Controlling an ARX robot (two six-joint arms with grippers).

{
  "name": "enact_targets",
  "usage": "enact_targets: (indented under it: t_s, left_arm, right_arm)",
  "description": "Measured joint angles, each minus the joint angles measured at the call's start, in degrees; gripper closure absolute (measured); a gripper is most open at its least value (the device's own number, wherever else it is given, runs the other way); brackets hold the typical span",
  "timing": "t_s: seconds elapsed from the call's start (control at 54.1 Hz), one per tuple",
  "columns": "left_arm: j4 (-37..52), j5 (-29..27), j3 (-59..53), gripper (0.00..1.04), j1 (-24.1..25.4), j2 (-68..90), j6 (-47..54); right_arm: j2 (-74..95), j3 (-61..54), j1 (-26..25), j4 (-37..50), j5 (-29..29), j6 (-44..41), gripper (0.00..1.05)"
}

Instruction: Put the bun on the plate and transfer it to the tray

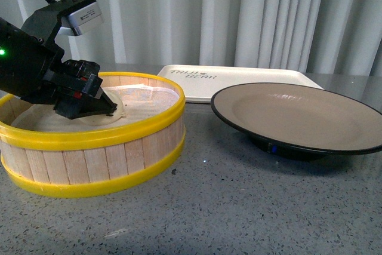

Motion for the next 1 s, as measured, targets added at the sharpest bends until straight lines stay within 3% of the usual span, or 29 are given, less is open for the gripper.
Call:
enact_targets:
  t_s: [0.148, 0.222, 0.665, 0.998]
  left_arm:
    - [-0.33, -1.25, 0.00, 0.92, -1.11, -0.28, 0.04]
    - [-0.31, -1.84, 0.00, 1.00, -1.79, -0.57, -0.13]
    - [6.05, -5.44, 5.40, 1.00, -9.62, -2.84, -0.76]
    - [3.61, -0.39, 14.62, 1.00, -21.99, 4.11, -1.22]
  right_arm:
    - [0.00, 0.00, 0.00, 0.00, 0.00, -0.02, 0.08]
    - [0.00, 0.00, 0.00, 0.00, 0.00, -0.02, 0.08]
    - [0.00, 0.00, 0.00, 0.00, 0.00, -0.02, 0.08]
    - [0.00, 0.00, 0.00, 0.00, 0.00, 0.00, 0.08]
